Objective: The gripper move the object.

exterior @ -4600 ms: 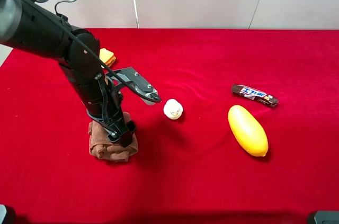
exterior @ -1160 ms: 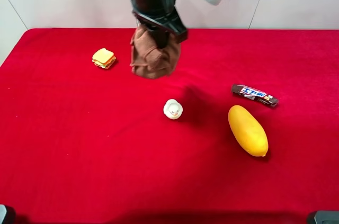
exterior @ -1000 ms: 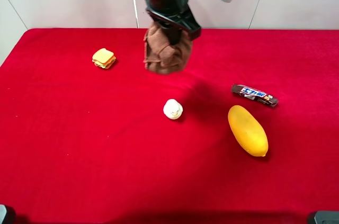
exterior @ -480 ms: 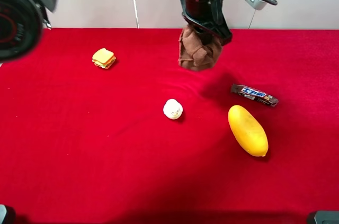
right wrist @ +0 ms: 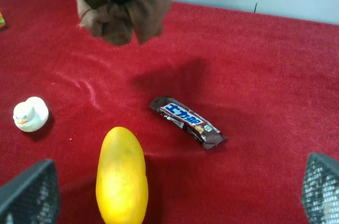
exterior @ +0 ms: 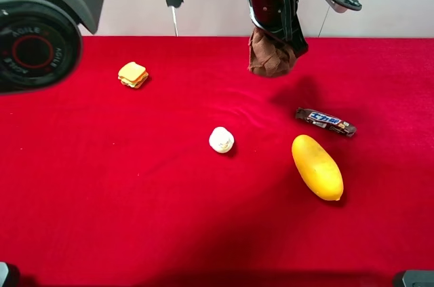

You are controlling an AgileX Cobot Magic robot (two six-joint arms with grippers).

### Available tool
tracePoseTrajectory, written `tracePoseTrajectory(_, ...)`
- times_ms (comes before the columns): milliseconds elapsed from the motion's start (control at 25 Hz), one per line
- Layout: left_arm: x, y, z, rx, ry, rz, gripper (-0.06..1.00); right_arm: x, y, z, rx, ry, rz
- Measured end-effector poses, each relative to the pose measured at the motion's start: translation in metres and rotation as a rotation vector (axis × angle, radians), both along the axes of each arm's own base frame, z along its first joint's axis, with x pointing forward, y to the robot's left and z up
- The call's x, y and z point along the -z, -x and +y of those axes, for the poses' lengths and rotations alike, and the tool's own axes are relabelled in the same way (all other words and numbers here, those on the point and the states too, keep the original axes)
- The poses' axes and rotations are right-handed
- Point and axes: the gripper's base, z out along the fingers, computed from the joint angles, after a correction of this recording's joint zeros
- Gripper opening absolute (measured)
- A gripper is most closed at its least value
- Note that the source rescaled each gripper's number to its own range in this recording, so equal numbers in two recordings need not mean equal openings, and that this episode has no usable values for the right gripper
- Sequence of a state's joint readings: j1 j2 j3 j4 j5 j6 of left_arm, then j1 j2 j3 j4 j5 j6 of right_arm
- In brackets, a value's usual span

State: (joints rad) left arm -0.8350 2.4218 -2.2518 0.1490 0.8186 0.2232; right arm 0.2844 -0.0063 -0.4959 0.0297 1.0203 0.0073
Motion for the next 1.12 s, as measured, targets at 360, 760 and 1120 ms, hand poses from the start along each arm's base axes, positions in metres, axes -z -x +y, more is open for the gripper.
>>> tracePoseTrajectory(360,0.018,-0.01,-0.013,0.029,0.085,-0.085,0.01,0.0,0.0,0.0,0.0,0.0,0.0)
tracePoseTrajectory(760,0.05,-0.015,-0.02,0.041,0.097,-0.091,0.01,0.0,0.0,0.0,-0.003,0.006,-0.002)
tracePoseTrajectory(1120,0.062,-0.017,-0.022,0.044,0.097,-0.088,0.0,0.0,0.0,0.0,-0.003,0.007,-0.001)
